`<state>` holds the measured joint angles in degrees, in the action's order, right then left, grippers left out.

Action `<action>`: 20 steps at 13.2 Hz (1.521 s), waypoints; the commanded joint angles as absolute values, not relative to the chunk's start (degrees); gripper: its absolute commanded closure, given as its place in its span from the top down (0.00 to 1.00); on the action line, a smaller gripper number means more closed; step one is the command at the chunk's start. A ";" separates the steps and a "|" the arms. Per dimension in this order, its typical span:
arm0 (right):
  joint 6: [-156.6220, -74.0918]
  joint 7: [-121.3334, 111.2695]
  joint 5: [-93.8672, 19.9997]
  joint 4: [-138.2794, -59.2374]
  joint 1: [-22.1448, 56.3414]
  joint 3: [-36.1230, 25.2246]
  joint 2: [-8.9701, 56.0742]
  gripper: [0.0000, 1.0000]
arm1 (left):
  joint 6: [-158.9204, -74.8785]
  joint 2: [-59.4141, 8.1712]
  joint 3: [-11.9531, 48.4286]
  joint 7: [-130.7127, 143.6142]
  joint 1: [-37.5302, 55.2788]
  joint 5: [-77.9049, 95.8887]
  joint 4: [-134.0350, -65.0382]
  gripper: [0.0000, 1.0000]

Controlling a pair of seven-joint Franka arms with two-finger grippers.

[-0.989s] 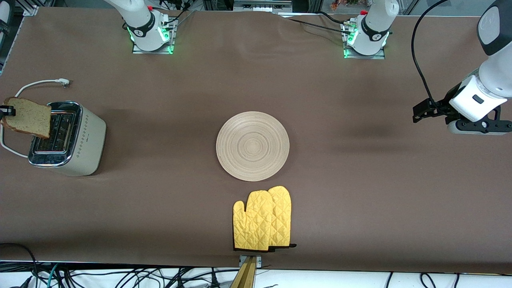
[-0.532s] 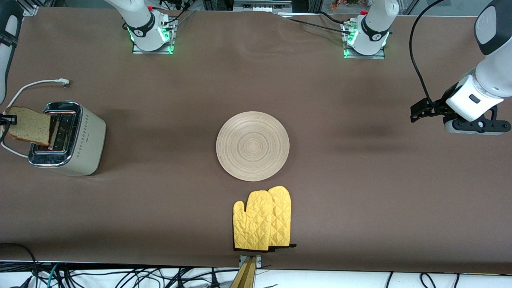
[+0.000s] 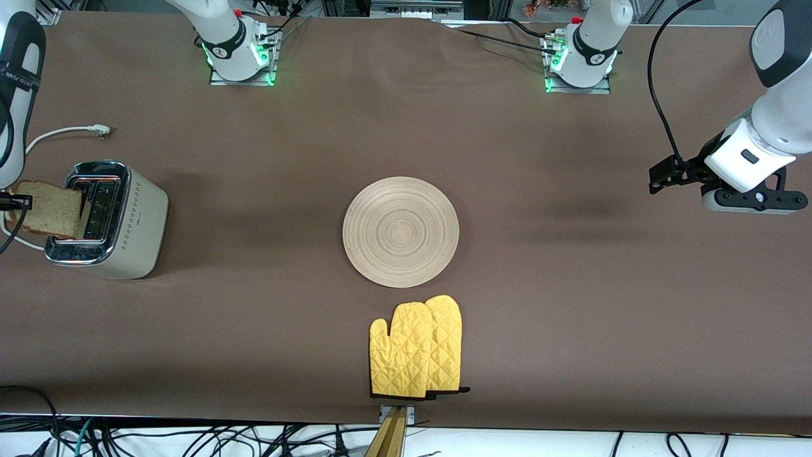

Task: Move plate and put bread in toaster
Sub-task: 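Lower the bread into the toaster slot with the right gripper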

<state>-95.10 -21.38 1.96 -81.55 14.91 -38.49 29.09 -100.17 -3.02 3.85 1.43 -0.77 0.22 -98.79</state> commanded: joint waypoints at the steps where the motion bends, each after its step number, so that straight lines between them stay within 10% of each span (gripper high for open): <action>1: -96.59 -21.62 -0.60 -80.51 14.59 -38.41 30.75 0.00 | -99.67 -3.16 3.78 1.32 -0.53 1.32 -98.35 1.00; 9: -96.68 -20.04 -5.09 -80.51 14.85 -38.32 33.83 0.00 | -99.93 -3.69 3.78 0.97 -0.62 1.05 -98.09 1.00; 10: -96.68 -20.04 -5.71 -80.51 14.85 -38.32 33.92 0.26 | -99.93 -3.69 3.78 0.97 -0.62 1.05 -98.09 1.00; 11: -96.68 -20.04 -5.89 -80.51 14.68 -38.32 34.01 0.97 | -99.93 -3.78 3.78 1.05 -0.53 0.97 -98.09 1.00; 20: -95.89 -21.09 -12.63 -80.24 15.38 -38.32 30.42 1.00 | -99.76 -3.78 3.78 1.49 -0.53 1.05 -98.09 1.00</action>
<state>-96.85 -20.59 -9.33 -80.59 15.16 -38.84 32.08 -100.17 -3.55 3.90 1.43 -0.75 0.22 -98.79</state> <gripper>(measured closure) 0.000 0.000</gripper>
